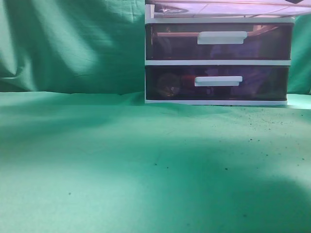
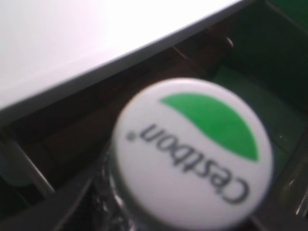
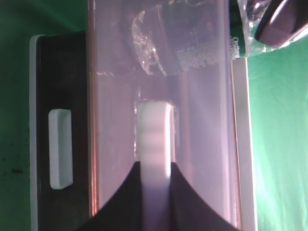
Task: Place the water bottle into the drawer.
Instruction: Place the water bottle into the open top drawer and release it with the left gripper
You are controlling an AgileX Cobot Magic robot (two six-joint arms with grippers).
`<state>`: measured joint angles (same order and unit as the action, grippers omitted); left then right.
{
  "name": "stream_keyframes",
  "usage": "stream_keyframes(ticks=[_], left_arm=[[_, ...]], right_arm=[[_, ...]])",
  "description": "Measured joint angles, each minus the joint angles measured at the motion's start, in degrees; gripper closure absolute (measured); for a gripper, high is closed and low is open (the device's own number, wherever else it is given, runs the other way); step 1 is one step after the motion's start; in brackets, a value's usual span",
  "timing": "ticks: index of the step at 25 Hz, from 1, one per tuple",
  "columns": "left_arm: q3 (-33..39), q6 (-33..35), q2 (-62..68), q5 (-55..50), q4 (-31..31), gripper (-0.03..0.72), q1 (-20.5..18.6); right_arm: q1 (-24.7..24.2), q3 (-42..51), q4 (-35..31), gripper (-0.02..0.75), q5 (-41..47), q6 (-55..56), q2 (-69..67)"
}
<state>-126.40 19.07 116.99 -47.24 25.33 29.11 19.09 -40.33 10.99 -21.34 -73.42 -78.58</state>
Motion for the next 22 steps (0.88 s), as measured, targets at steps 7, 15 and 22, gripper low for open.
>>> stream_keyframes(ticks=[7,15,22], left_arm=[[-0.94,1.56,0.58,-0.58,7.43,0.045,0.0],[-2.76,13.5,1.82,8.21,16.38,0.106,0.0],[-2.76,36.74,8.56,13.22,42.58,0.106,1.42]], right_arm=[[0.0,0.0,-0.2,0.655,-1.32,0.2,-1.2],[0.0,0.0,-0.2,0.655,-1.78,0.2,-1.42],[0.0,0.0,-0.2,0.655,-1.89,0.2,-1.42]])
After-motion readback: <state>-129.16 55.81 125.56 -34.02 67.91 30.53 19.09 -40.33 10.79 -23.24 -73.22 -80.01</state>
